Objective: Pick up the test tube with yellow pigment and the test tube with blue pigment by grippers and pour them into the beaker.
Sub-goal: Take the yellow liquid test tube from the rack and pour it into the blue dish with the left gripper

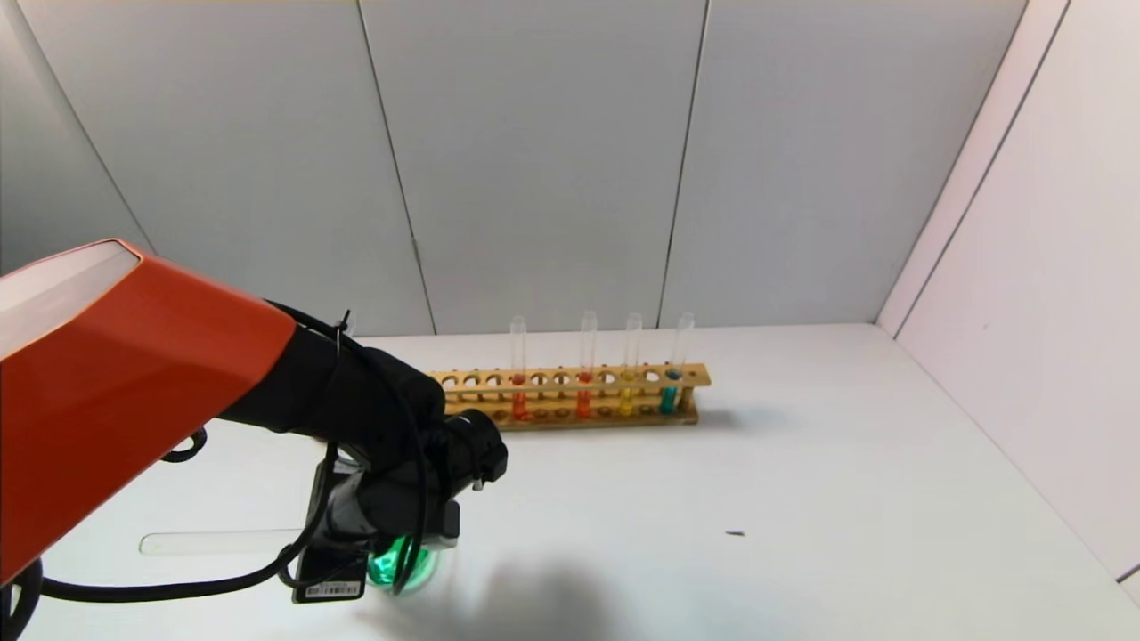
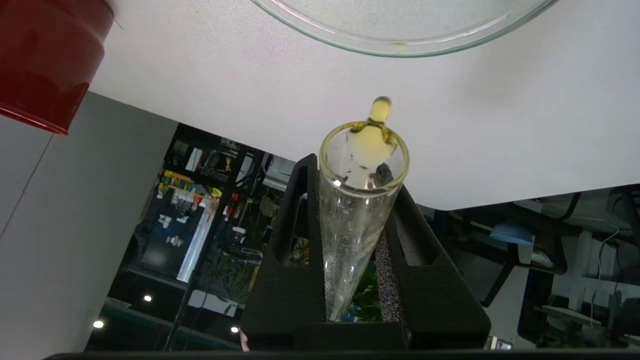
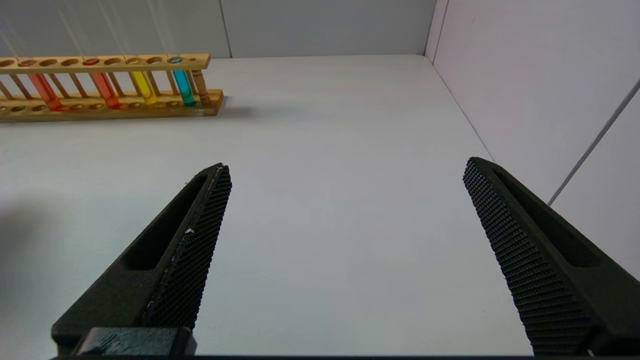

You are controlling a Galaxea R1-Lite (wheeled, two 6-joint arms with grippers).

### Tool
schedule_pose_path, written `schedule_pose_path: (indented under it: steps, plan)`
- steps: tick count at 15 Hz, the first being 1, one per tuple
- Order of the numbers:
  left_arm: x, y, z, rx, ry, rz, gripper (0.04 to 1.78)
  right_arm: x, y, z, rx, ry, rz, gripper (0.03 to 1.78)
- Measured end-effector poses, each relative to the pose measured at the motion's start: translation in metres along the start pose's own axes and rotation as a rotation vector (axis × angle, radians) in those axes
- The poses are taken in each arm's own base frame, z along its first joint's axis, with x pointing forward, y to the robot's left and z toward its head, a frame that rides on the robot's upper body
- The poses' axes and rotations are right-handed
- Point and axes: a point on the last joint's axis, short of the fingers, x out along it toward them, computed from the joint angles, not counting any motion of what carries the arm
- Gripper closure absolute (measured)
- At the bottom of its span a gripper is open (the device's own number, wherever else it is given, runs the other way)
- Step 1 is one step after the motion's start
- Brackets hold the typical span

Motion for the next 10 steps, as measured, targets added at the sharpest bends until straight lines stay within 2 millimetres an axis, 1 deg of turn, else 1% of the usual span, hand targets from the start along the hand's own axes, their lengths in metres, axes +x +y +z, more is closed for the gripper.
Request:
schedule_pose_path:
  steps: [5, 8, 10]
  plan:
    - [-0.0034, -0.0001, 0.0015, 0.026, 0.019, -0.010, 1.49, 0.0000, 0.0000, 0.0000, 0.000, 0.000, 0.000, 0.11]
    - [-0.0055, 0.0003, 0.0027, 0.010, 0.006, -0.006, 1.49, 0.0000, 0.0000, 0.0000, 0.000, 0.000, 0.000, 0.11]
    - [-0.0095, 0.0009, -0.0007, -0.013, -0.024, -0.017, 1.49, 0.0000, 0.0000, 0.0001, 0.000, 0.000, 0.000, 0.11]
